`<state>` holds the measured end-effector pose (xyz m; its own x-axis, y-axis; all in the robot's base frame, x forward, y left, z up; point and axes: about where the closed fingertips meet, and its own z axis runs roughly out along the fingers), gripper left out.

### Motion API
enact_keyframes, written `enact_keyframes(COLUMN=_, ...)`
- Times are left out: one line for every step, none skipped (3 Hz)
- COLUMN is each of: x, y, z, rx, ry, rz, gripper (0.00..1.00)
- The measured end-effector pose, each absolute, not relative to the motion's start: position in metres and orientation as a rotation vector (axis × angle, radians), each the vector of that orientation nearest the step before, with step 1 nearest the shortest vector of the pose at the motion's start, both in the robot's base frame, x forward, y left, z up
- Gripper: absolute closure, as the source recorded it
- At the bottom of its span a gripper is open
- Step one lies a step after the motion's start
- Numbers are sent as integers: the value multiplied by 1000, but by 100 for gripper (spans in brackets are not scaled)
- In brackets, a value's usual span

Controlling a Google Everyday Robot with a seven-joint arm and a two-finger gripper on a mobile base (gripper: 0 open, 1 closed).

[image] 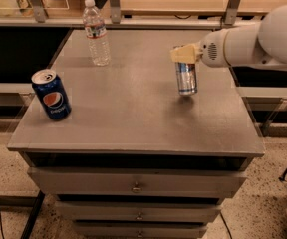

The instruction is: Place redbull can upright

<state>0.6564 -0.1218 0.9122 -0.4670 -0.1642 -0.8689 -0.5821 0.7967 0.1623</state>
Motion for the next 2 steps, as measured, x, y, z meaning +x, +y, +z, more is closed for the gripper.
enact_keyframes(x=651, y=-129, z=915, rx=-524, ry=1963, rz=654, gripper=100)
enact_keyframes(x=650, y=-128, z=916, rx=-527, ry=1963, rz=652, gripper=100)
